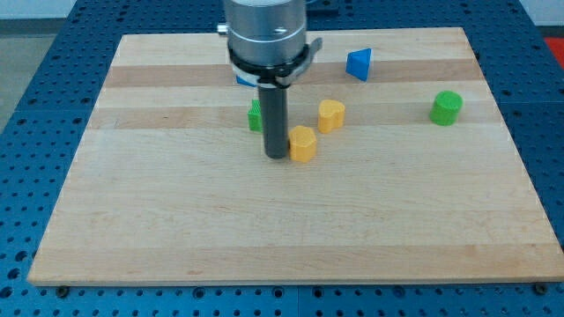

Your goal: Slide the yellow hexagon to the bottom right side of the yellow heart

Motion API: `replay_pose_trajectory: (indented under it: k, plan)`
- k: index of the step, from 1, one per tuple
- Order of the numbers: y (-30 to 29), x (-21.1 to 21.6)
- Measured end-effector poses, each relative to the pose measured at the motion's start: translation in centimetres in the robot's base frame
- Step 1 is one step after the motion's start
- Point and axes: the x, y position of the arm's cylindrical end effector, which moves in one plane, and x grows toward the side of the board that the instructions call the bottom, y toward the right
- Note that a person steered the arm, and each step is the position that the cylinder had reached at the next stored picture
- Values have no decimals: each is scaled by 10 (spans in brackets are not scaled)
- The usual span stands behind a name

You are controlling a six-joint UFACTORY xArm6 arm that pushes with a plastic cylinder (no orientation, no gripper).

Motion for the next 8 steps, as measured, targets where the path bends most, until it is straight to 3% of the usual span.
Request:
replay_pose_trajectory:
  k: [2,5,8]
  plan:
    - [49,0]
    - [78,0]
    - [-35,0]
